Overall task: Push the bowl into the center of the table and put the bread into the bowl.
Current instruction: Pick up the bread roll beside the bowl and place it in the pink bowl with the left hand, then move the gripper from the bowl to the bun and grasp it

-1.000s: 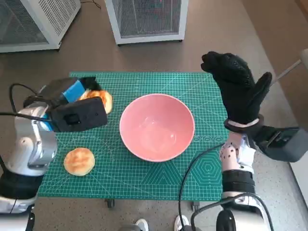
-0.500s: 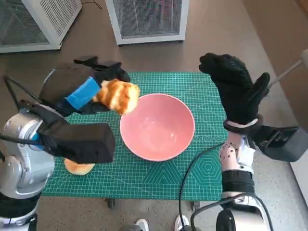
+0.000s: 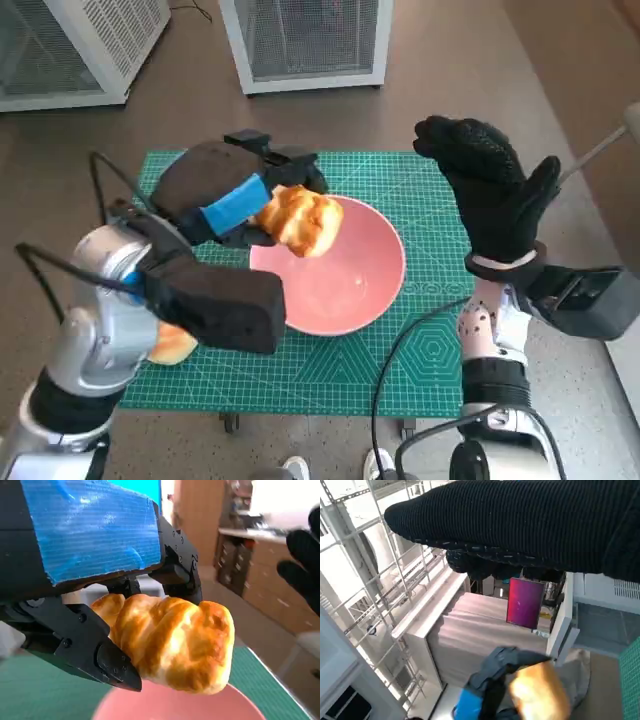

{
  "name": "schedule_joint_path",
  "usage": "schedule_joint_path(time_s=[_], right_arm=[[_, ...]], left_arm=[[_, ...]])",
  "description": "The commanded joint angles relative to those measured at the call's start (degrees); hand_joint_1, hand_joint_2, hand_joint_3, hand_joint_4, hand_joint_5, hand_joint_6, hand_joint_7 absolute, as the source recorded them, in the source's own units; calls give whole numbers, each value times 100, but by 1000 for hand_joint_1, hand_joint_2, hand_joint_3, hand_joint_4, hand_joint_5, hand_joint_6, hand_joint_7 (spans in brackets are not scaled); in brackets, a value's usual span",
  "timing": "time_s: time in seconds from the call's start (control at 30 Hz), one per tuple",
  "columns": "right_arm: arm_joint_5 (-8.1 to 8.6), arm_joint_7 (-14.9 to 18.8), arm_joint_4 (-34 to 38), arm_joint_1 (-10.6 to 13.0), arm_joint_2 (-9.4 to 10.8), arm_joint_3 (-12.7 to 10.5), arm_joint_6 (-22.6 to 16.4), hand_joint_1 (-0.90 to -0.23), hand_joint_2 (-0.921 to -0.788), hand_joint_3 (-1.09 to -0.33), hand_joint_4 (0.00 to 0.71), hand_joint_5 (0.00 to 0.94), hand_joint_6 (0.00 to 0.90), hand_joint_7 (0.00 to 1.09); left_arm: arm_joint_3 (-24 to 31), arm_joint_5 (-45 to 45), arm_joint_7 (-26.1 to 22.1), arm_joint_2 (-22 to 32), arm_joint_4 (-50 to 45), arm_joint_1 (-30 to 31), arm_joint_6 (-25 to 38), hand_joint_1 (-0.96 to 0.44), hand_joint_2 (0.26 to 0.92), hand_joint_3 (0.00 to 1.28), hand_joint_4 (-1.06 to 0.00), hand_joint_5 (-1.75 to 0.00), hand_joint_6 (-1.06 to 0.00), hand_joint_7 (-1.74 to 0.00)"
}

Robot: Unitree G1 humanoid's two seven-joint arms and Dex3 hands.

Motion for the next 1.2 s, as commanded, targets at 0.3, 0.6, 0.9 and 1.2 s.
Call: schedule_joint_path(time_s=[0.3,0.6,0.9,1.2], right_arm=[[-41,-134,-133,249,-25,21,45,-528,-921,-485,335,3,490,3],[-37,-149,-71,220,-2,39,43,-528,-921,-485,335,2,489,3],[-1,-117,-27,220,65,69,51,-529,-921,-483,336,2,489,3],[65,-62,-43,234,111,105,152,-537,-921,-476,335,0,491,4]], left_arm=[[-222,399,-940,48,-237,-237,892,-137,748,14,-20,-19,-175,-11],[-25,129,-1127,14,-460,-148,1109,-200,748,9,-1,0,-167,-2],[345,-289,-1361,169,-1042,46,1488,-190,754,9,1,1,-164,0],[1217,-471,-1626,788,-2272,811,1892,-172,755,8,1,1,-194,-15]])
